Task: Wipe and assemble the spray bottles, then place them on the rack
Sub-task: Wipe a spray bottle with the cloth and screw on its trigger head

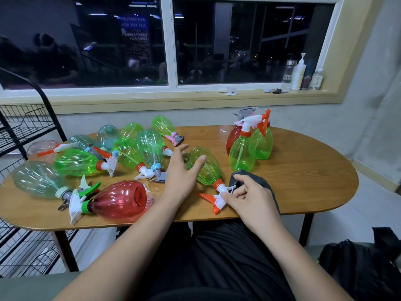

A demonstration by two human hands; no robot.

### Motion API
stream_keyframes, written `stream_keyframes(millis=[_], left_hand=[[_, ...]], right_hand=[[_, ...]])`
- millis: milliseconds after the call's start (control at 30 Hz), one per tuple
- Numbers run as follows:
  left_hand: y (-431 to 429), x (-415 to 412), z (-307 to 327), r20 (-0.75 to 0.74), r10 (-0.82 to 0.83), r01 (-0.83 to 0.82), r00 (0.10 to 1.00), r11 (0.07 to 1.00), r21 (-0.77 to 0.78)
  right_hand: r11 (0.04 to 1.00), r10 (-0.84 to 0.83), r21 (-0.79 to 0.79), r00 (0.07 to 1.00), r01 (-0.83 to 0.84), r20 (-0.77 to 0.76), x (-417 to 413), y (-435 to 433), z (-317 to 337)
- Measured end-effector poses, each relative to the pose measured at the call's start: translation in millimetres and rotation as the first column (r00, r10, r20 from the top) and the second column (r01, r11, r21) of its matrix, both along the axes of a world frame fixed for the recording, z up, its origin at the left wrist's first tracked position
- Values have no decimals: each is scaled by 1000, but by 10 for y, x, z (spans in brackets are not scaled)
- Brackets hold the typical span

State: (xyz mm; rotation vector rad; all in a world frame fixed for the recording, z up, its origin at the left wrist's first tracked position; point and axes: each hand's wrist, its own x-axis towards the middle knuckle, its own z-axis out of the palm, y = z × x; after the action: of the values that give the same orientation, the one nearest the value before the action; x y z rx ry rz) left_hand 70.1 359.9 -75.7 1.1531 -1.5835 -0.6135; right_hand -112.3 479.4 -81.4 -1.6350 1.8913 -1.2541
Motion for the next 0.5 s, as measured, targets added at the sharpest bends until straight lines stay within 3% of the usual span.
stream_keyframes(millis=[200,333,500], left_hand=[[-7,2,3,-25,23,-24,999,1000,-15],[-14,3,-12,-47,15,-15,999,1000,4],[-2,3,-4,-56,18,-19,998,1000,-4]], right_hand=[[998,15,-64,984,-4,176,-5,9,52],[985,11,-173,978,26,210,-21,-2,133],[948,35,-318,999,-32,5,93,57,119]])
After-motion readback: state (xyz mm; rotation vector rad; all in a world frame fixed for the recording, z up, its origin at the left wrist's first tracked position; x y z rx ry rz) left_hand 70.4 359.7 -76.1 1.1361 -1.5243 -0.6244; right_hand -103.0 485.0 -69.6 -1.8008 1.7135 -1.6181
